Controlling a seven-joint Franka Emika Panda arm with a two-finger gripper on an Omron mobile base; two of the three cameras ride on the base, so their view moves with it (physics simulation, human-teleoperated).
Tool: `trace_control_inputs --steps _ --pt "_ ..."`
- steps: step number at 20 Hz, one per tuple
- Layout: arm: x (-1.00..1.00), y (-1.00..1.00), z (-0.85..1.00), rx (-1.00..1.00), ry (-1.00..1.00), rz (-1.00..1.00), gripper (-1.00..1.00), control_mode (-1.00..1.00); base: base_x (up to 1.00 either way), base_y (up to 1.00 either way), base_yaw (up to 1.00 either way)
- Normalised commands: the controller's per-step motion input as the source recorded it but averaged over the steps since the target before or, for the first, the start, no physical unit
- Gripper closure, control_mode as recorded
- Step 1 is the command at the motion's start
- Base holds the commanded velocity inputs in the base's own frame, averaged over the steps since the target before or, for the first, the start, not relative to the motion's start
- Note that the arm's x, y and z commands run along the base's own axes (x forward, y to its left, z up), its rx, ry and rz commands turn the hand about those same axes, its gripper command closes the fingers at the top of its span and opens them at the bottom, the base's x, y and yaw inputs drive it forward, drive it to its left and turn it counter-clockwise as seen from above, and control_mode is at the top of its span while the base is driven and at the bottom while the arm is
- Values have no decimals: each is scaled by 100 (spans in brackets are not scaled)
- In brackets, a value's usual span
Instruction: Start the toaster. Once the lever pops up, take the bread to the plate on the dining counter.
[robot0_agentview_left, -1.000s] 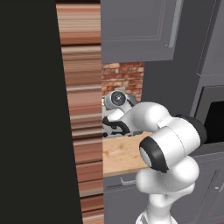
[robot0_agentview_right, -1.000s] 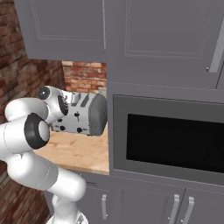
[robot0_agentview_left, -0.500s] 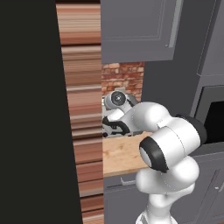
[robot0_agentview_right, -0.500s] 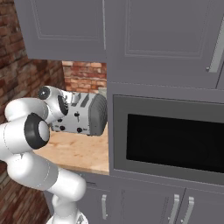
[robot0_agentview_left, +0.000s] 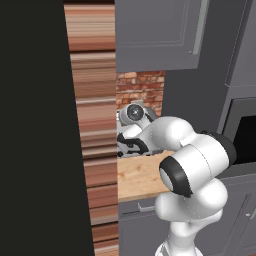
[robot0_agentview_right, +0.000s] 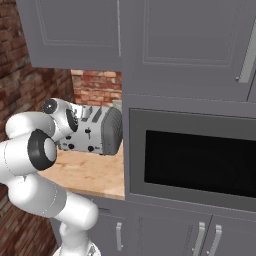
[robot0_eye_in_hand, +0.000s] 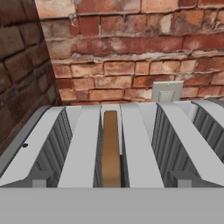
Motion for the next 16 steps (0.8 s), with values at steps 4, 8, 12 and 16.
trace_control_inputs --steps 4,8,12,16 --pt "0 0 0 0 0 0 -100 -100 0 0 0" --pt "0 0 0 0 0 0 -100 -100 0 0 0" --pt "0 0 0 0 0 0 -100 -100 0 0 0" --pt "0 0 0 0 0 0 -100 -100 0 0 0"
